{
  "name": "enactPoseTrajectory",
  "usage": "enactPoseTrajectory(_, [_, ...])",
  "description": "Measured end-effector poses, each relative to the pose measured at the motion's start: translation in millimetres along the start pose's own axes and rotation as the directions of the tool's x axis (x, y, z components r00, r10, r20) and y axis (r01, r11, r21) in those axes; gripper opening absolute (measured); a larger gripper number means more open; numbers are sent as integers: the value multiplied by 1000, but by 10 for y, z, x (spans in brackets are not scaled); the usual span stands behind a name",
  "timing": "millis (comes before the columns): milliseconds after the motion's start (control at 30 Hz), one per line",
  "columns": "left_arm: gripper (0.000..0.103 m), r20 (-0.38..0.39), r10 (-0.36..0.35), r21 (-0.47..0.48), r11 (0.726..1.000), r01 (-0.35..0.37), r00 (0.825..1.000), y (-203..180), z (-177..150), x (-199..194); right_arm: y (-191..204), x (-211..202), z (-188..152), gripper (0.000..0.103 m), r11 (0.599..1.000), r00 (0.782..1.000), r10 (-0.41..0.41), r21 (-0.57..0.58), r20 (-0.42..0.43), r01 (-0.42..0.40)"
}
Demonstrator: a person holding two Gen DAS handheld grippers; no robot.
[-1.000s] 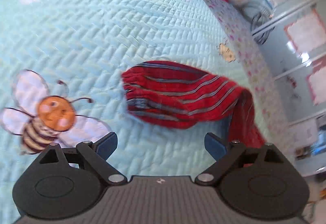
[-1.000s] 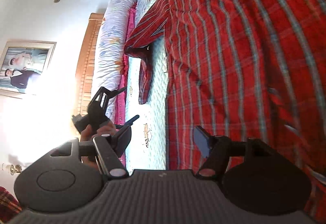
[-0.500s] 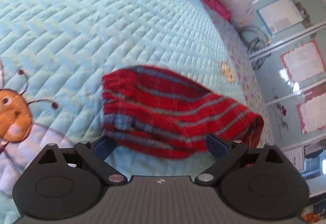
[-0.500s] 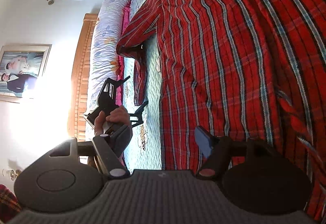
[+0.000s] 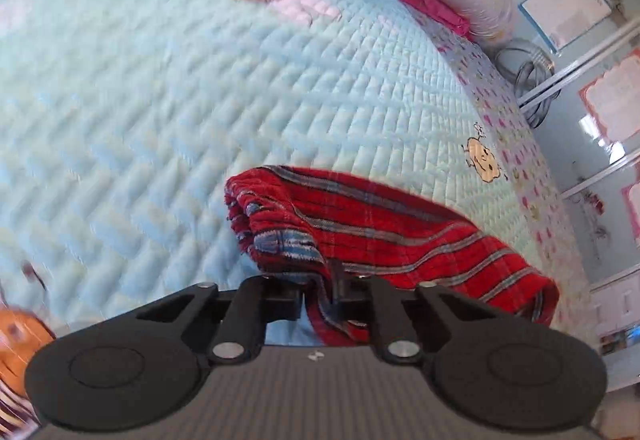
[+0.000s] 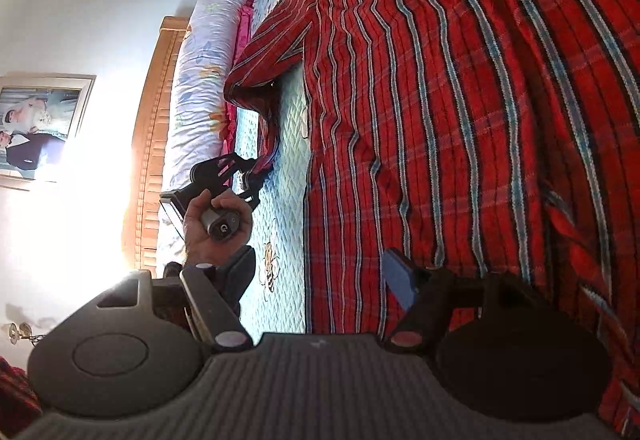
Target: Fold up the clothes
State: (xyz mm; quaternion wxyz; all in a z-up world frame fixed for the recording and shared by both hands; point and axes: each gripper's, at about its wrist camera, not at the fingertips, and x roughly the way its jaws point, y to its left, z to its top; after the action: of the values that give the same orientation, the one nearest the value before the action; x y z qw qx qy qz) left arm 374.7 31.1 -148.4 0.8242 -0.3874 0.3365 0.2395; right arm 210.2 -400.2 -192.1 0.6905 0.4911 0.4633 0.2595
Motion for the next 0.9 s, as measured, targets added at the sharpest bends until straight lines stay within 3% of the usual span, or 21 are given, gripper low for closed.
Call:
enactPoseTrajectory(67, [8,80,29,110,993,-38,996,-168,110,-161,31,-37,-13,71,1000,1000,-8,-18,5,8])
enactPoseTrajectory(133, [8,199,22,240,968,-70,980,-423,247,-393,52,-70,-15,71,1000,1000,-13,-28,12,13])
enactPoseTrajectory(233, [7,353,-22,423,895,-138,935,-840,470,-672,73,-106,-11,71,999,1000,-15,-36,20,15])
enactPoseTrajectory(333, [7,414,-51,489,854,-175,909,-1158,739,-798,85,-100,-18,71,999,1000,-18,-41,20,19])
enactPoseTrajectory(500, [8,405,-33,615,750,-245,914,-1537,907,-623,103,-31,1,71,999,999,-25,-36,22,26])
enactPoseTrajectory(667, [8,425,-25,636,719,-279,905,-1888,955,-513,125,48,211,71,999,998,-9,-43,54,11])
enactPoseTrajectory(700, [8,423,-16,623,731,-278,906,-1913,951,-504,137,66,268,71,999,998,-10,-49,66,13])
enactPoseTrajectory(867, [8,372,1,640,725,-256,928,-1851,820,-408,145,121,704,71,999,984,3,-38,180,4])
enactPoseTrajectory(900, [8,356,1,629,740,-240,934,-1790,786,-404,143,128,795,72,999,979,9,-34,204,-2])
